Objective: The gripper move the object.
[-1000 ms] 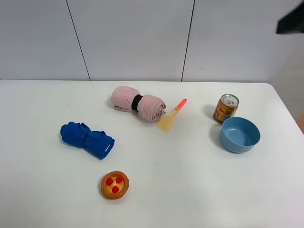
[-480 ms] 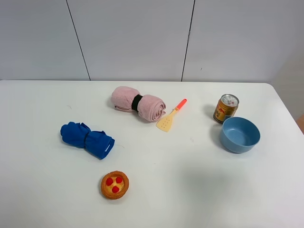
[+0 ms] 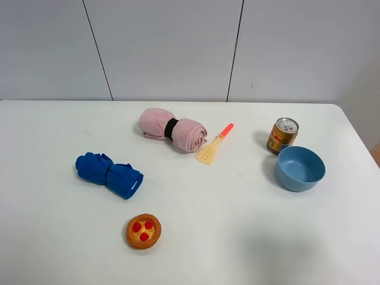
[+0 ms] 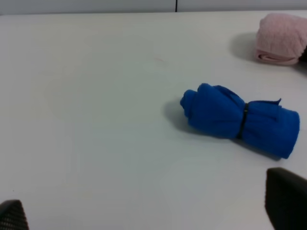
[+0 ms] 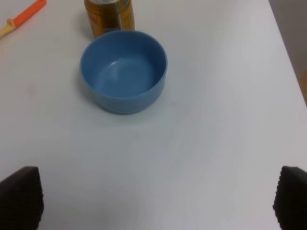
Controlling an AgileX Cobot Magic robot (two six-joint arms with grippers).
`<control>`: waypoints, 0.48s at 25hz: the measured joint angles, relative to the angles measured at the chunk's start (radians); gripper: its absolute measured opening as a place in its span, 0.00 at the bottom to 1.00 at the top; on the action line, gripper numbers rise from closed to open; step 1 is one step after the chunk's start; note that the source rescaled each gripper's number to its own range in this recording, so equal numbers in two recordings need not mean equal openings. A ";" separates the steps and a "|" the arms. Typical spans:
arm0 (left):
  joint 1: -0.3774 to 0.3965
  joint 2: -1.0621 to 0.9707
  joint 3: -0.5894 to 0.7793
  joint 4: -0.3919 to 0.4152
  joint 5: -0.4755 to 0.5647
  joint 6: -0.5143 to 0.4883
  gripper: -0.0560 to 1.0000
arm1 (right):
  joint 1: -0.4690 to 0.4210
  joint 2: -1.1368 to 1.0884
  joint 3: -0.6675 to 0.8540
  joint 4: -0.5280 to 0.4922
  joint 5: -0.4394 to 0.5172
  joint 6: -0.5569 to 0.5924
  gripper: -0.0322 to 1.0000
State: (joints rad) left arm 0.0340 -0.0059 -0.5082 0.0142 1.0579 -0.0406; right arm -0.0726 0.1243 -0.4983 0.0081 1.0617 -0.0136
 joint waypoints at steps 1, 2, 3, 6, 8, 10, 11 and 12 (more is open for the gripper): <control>0.000 0.000 0.000 0.000 0.000 0.000 1.00 | 0.000 -0.019 0.003 0.000 0.000 0.000 0.93; 0.000 0.000 0.000 0.000 0.000 0.000 1.00 | 0.000 -0.039 0.004 0.000 0.000 0.000 0.93; 0.000 0.000 0.000 0.000 0.000 0.000 1.00 | 0.000 -0.062 0.004 0.000 0.000 0.000 0.93; 0.000 0.000 0.000 0.000 0.000 0.000 1.00 | 0.000 -0.120 0.004 0.000 0.000 0.000 0.93; 0.000 0.000 0.000 0.000 0.000 0.000 1.00 | 0.000 -0.127 0.004 0.001 0.000 0.001 0.93; 0.000 0.000 0.000 0.000 0.000 0.000 1.00 | 0.000 -0.127 0.004 0.002 0.000 0.001 0.93; 0.000 0.000 0.000 0.000 0.000 0.000 1.00 | 0.000 -0.127 0.004 0.002 0.000 0.001 0.93; 0.000 0.000 0.000 0.000 0.000 0.000 1.00 | 0.000 -0.127 0.004 0.002 0.000 0.001 0.93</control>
State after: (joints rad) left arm 0.0340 -0.0059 -0.5082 0.0142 1.0579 -0.0406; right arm -0.0726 -0.0023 -0.4947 0.0101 1.0615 -0.0125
